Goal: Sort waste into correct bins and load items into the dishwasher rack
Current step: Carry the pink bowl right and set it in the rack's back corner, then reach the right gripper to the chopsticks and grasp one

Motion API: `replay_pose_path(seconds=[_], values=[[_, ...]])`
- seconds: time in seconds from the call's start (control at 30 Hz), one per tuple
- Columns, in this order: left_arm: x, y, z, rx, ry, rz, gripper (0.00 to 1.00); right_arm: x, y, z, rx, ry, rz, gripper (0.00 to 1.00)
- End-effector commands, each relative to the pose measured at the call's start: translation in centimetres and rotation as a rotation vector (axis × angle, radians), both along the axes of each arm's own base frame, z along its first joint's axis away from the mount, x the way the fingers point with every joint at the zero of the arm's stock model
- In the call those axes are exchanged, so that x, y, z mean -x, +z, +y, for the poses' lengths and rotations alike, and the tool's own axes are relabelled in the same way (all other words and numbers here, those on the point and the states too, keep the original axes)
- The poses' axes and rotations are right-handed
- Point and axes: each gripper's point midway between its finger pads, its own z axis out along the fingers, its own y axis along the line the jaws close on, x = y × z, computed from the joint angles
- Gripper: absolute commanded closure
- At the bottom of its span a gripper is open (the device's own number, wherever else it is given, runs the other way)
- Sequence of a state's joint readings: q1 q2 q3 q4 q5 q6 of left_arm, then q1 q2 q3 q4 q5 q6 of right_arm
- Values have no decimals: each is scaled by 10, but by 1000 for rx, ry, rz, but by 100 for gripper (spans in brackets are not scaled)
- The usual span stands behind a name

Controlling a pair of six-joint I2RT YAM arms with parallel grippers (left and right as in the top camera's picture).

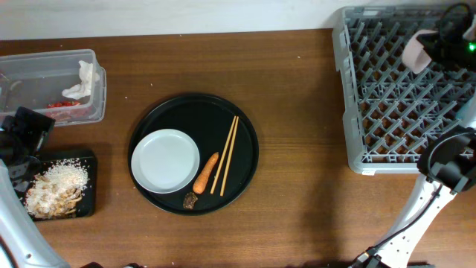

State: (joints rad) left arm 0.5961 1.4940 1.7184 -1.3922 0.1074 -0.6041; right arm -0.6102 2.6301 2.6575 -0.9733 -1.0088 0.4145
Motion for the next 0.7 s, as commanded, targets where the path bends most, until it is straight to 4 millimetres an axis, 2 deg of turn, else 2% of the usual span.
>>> replay_pose_path(seconds=[0.0, 0.1, 0.2, 0.3, 0.33, 0.4, 0.43, 0.5, 0.6, 0.67], values=[[3, 3, -1, -2, 11, -10, 1, 18, -39, -35, 74, -120, 160, 90], [3, 3, -1, -2, 11, -10, 1, 27, -41, -46, 74, -131, 167, 89], [3, 3, -1, -2, 11, -10, 1, 34, -37, -46, 45, -132, 179, 88], [3, 3, -1, -2, 11, -10, 1, 49, -24, -57, 83, -182, 222, 77], [3, 3, -1, -2, 11, -10, 1, 61, -17, -70, 150, -239, 273, 65], [3, 3, -1, -2, 11, -10, 1, 86, -2, -89, 294, -346, 376, 28], [3, 3, -1, -2, 11, -10, 1, 96, 7, -93, 338, -378, 404, 16], [3, 3, -1, -2, 11, -10, 1, 106, 21, -93, 372, -403, 425, 4], [3, 3, -1, -2, 11, -10, 1, 118, 52, -82, 381, -409, 404, 2], [3, 3, -1, -2, 11, -10, 1, 131, 83, -69, 392, -417, 379, 1]])
